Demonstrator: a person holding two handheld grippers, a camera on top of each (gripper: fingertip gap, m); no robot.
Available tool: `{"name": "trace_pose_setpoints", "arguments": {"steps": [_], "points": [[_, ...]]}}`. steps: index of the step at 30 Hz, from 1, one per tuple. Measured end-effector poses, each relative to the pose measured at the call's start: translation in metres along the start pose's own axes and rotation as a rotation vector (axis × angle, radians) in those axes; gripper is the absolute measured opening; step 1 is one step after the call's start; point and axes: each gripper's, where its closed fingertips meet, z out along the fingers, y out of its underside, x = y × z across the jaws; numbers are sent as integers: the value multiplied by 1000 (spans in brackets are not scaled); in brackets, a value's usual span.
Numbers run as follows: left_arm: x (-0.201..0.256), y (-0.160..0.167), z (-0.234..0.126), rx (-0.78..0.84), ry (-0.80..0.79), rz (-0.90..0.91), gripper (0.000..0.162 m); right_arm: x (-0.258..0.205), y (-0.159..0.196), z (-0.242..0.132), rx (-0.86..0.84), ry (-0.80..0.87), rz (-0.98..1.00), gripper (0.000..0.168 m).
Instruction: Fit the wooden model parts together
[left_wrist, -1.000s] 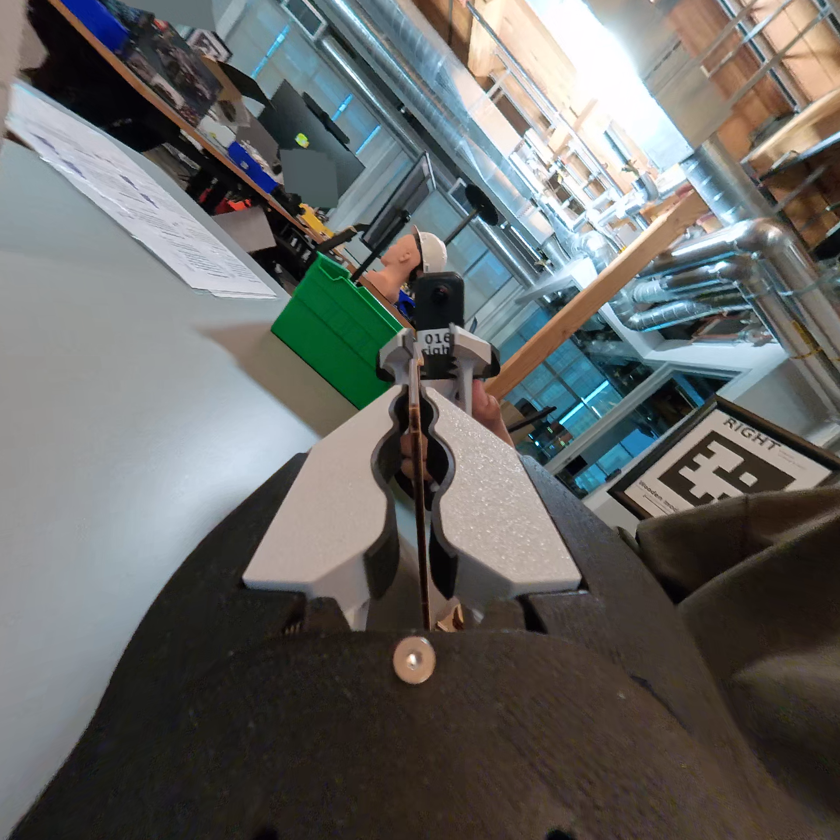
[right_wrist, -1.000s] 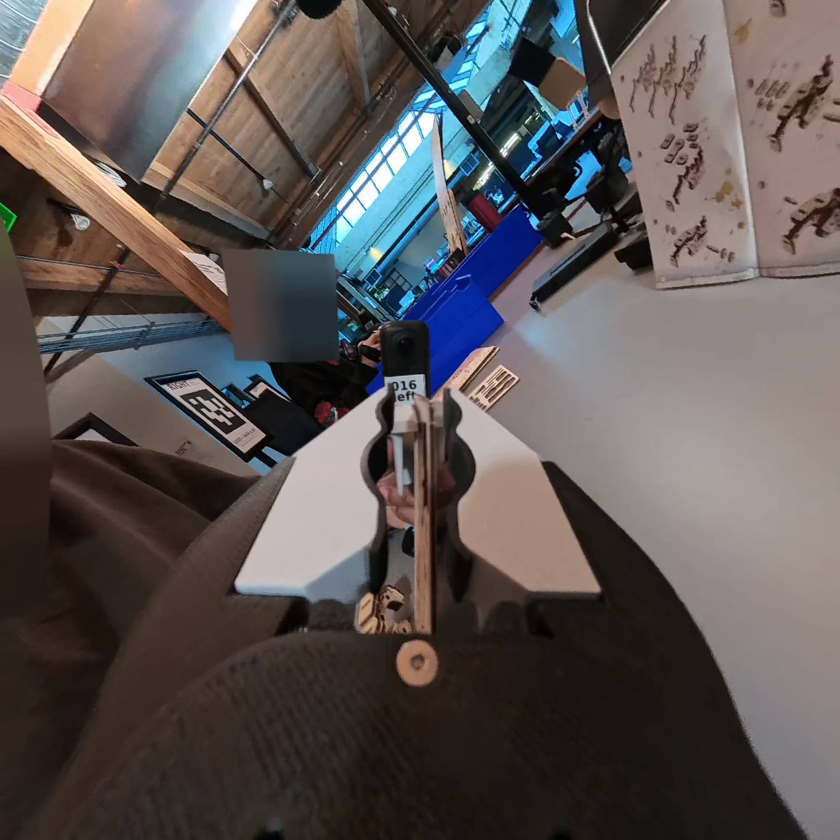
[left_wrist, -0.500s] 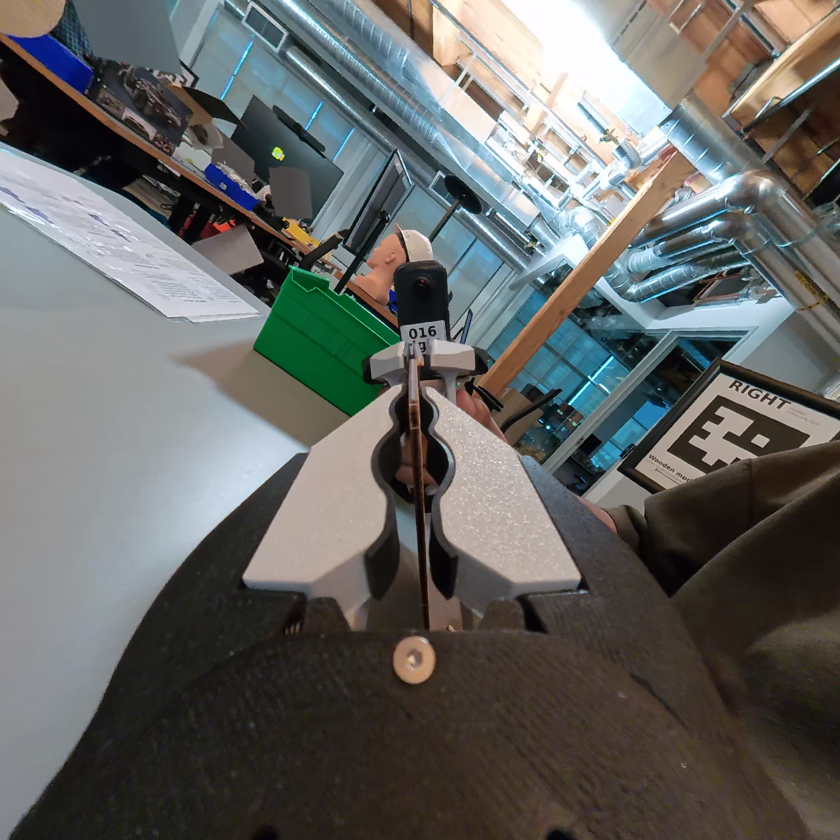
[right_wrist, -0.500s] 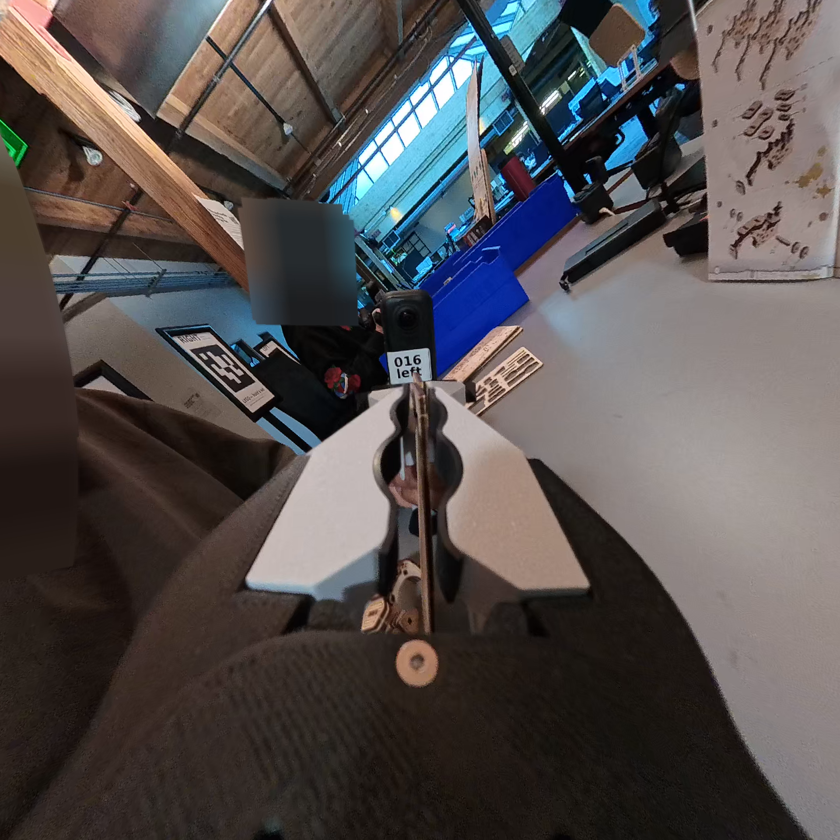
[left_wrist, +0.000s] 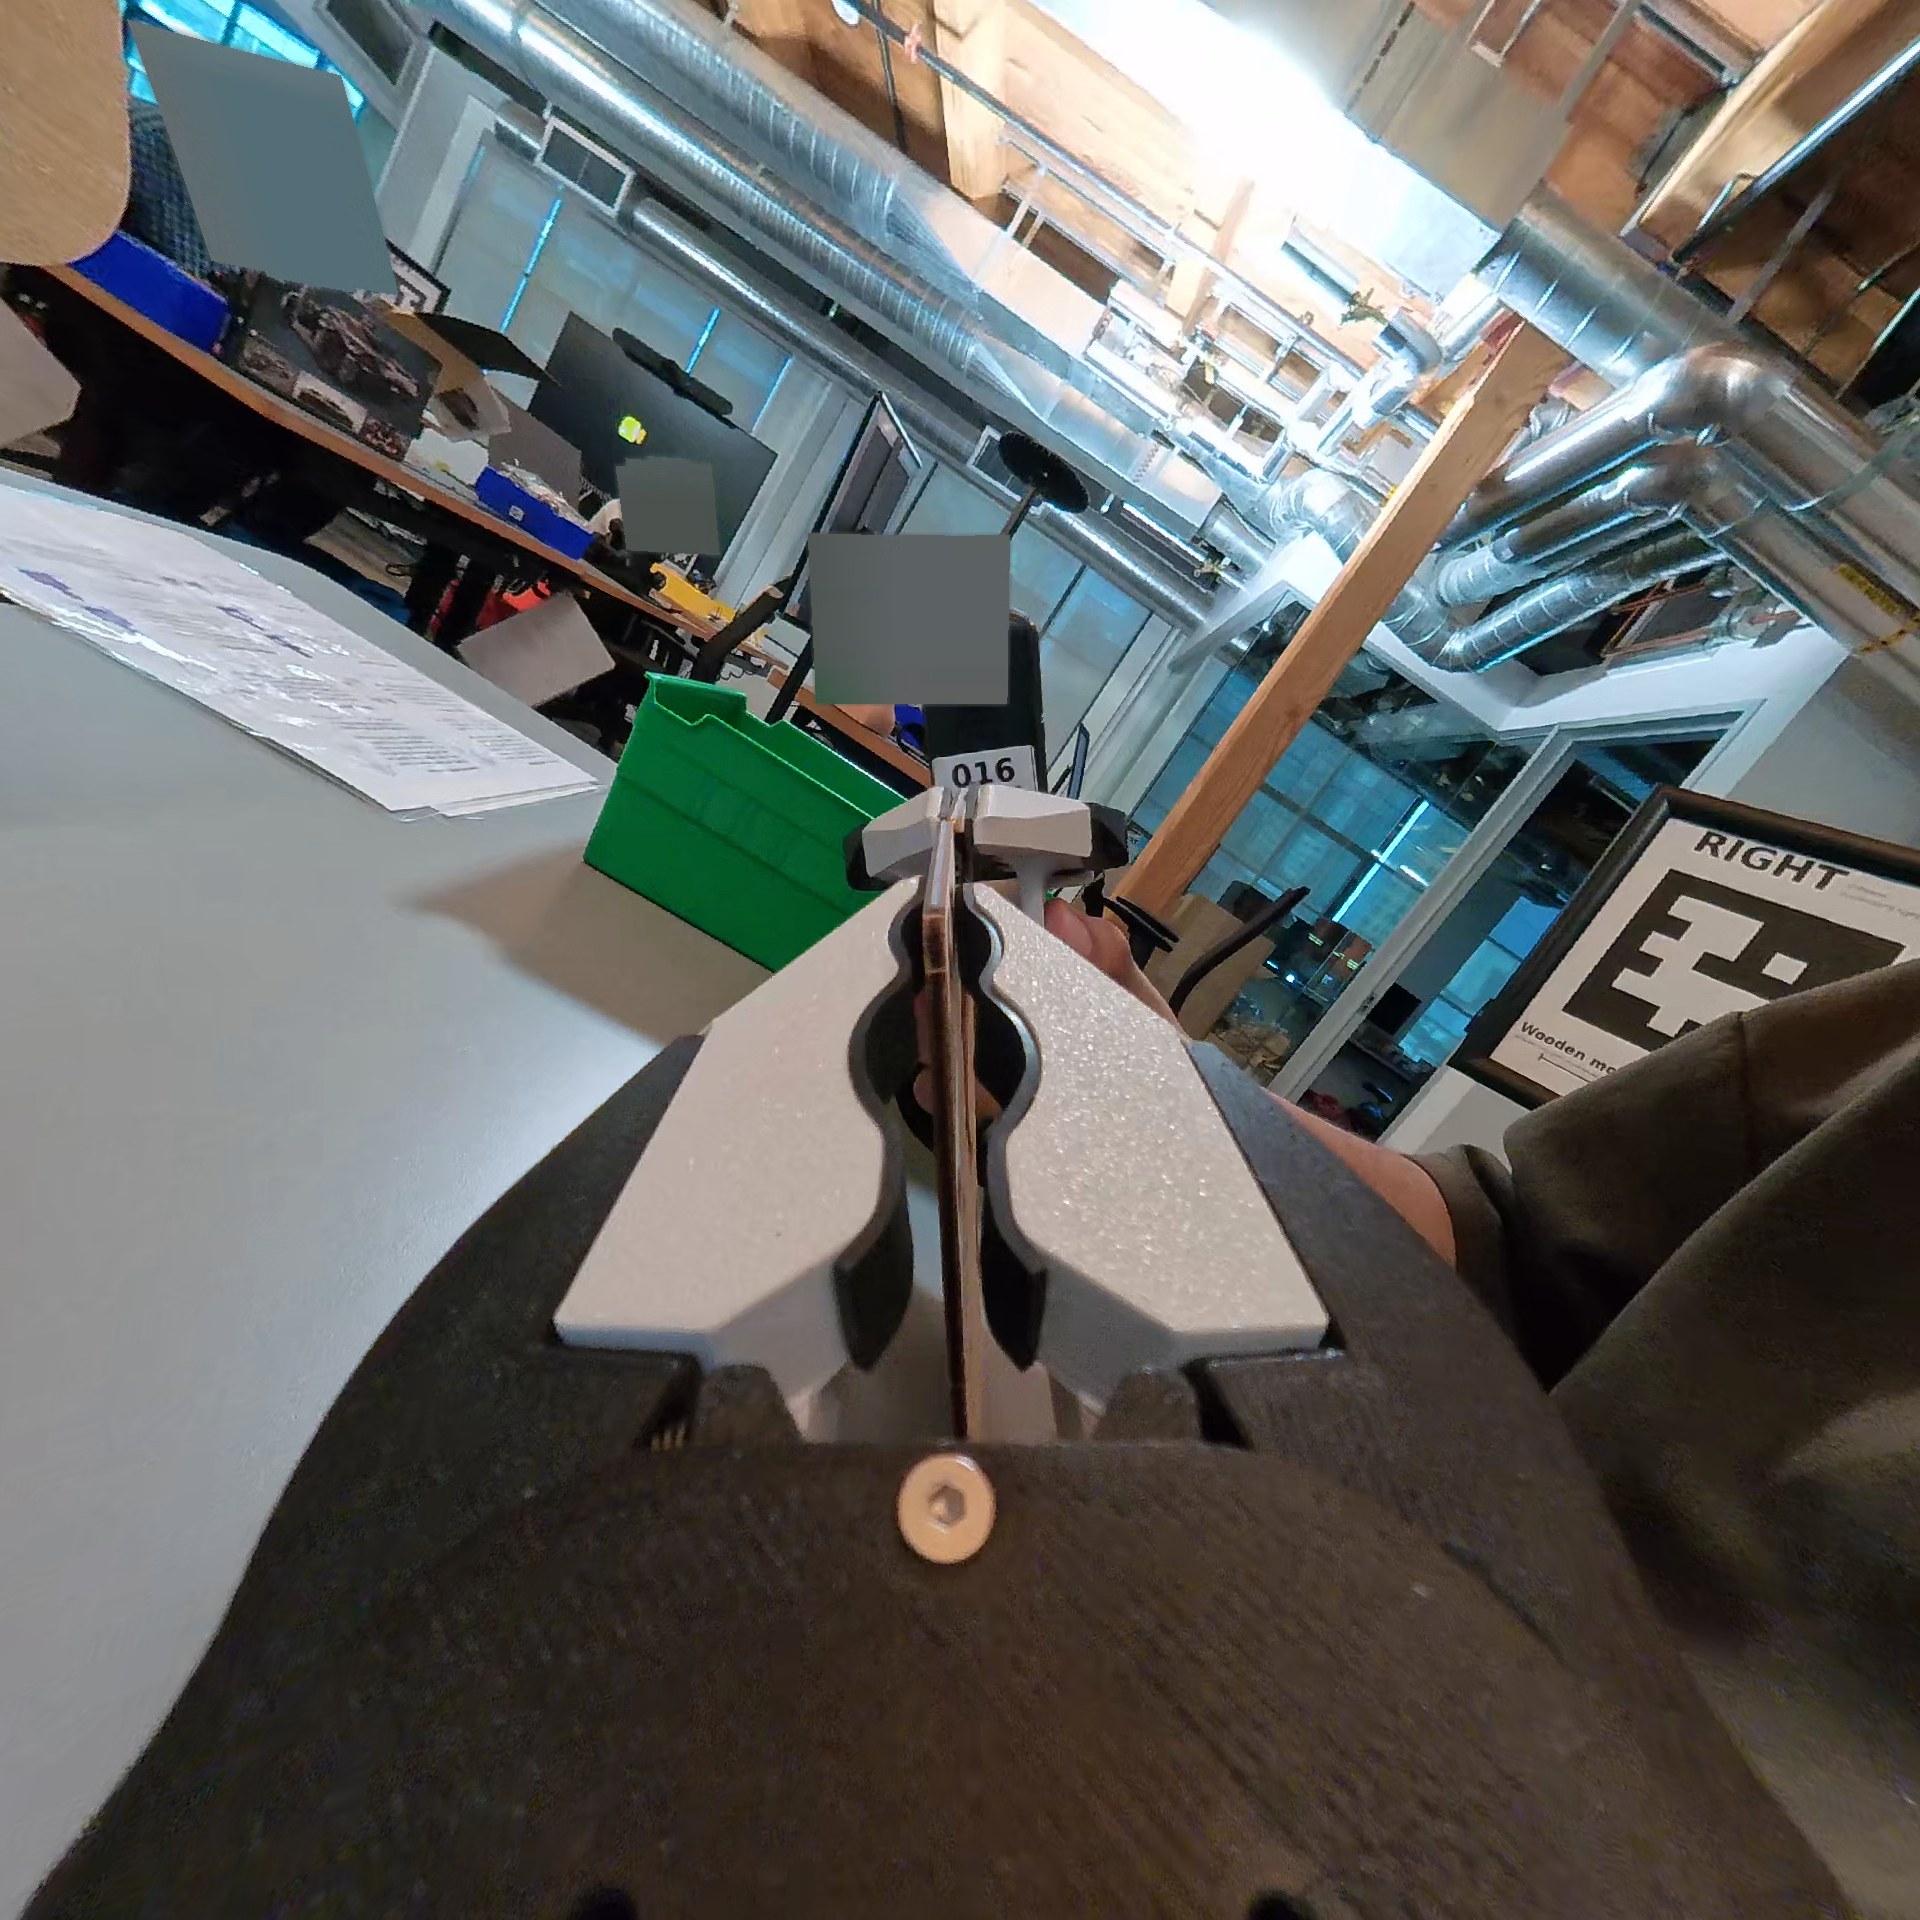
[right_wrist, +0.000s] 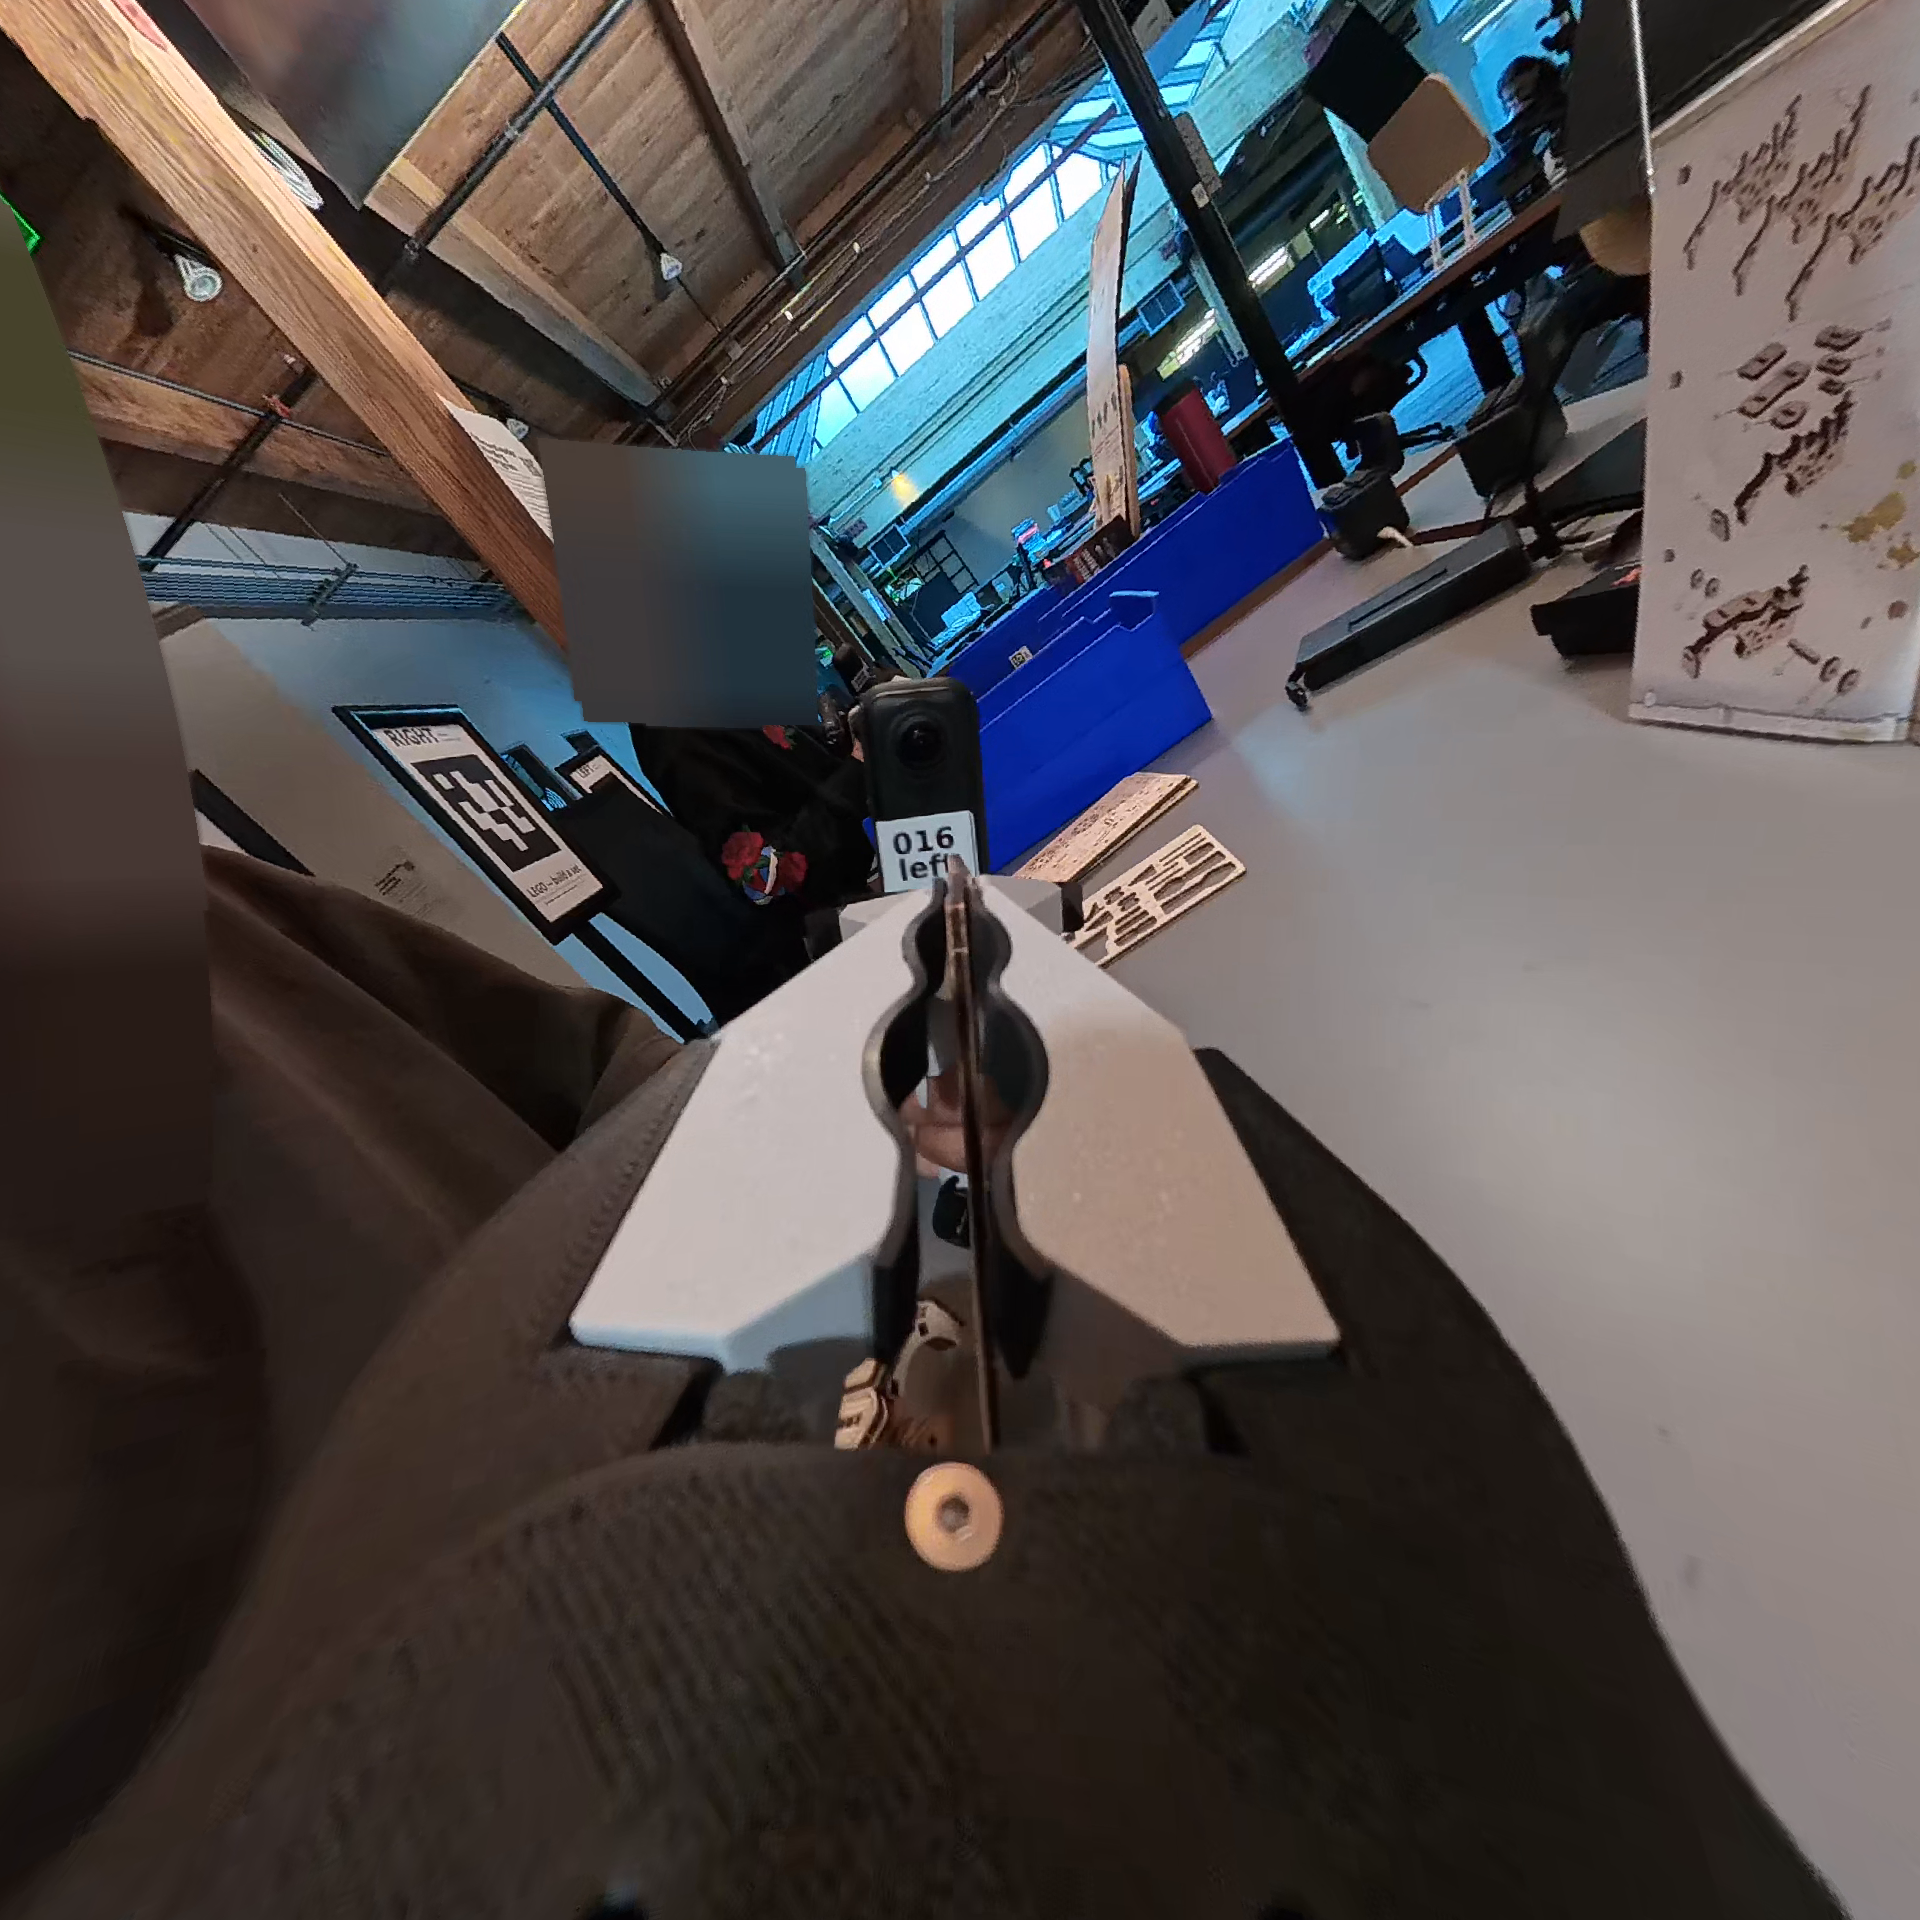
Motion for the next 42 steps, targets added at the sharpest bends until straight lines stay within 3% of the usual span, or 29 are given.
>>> {"name": "trace_pose_setpoints", "arguments": {"steps": [12, 36, 42], "points": [[4, -2, 0, 19, 21, 11, 0, -2, -2, 0, 40, -44, 67, 0], [-2, 6, 3, -15, -12, 19, 0, 5, 7, -6, -103, 57, 11, 1], [-13, 3, 2, 1, -46, -73, 6, 14, 2, -5, -17, 72, 40, 0]]}}
